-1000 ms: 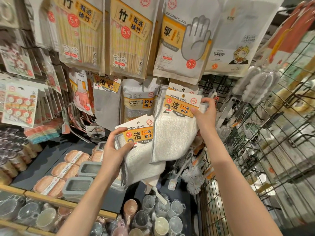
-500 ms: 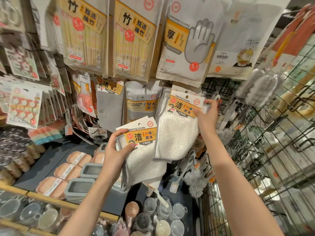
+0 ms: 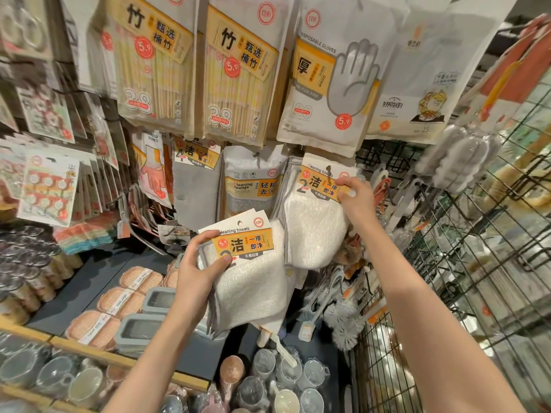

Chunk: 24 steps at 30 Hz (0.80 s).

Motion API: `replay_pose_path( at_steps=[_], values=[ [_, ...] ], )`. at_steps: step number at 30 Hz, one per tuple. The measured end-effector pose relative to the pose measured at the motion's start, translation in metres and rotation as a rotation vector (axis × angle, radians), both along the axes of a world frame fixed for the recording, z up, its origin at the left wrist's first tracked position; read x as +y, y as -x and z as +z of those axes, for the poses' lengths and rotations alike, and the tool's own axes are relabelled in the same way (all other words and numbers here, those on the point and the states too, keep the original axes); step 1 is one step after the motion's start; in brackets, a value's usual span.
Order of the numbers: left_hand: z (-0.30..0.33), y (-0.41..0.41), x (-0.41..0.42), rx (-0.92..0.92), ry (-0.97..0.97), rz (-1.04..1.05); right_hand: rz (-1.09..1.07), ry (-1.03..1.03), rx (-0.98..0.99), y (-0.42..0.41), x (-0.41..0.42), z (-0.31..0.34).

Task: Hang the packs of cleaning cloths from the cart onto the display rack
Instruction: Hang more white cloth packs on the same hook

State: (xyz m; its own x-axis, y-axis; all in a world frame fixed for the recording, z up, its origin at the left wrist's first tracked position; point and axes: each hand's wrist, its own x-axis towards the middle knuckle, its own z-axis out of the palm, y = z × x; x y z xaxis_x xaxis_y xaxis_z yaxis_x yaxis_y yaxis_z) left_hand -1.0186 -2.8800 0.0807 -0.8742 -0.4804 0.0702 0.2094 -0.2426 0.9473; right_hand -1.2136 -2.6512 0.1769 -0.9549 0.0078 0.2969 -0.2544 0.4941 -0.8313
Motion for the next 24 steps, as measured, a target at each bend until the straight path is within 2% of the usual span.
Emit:
replay_pose_path(
  at_steps=[11,24],
  values=[
    [-0.004,-0.002,-0.007,0.009,0.045,0.02,0.059,-0.123,-0.097,-0.004,0.002,0.004],
    [-0.005,-0.006,-0.007,-0.019,0.09,0.037,0.086,-0.146,-0.154,-0.03,0.006,0.007]
  ],
)
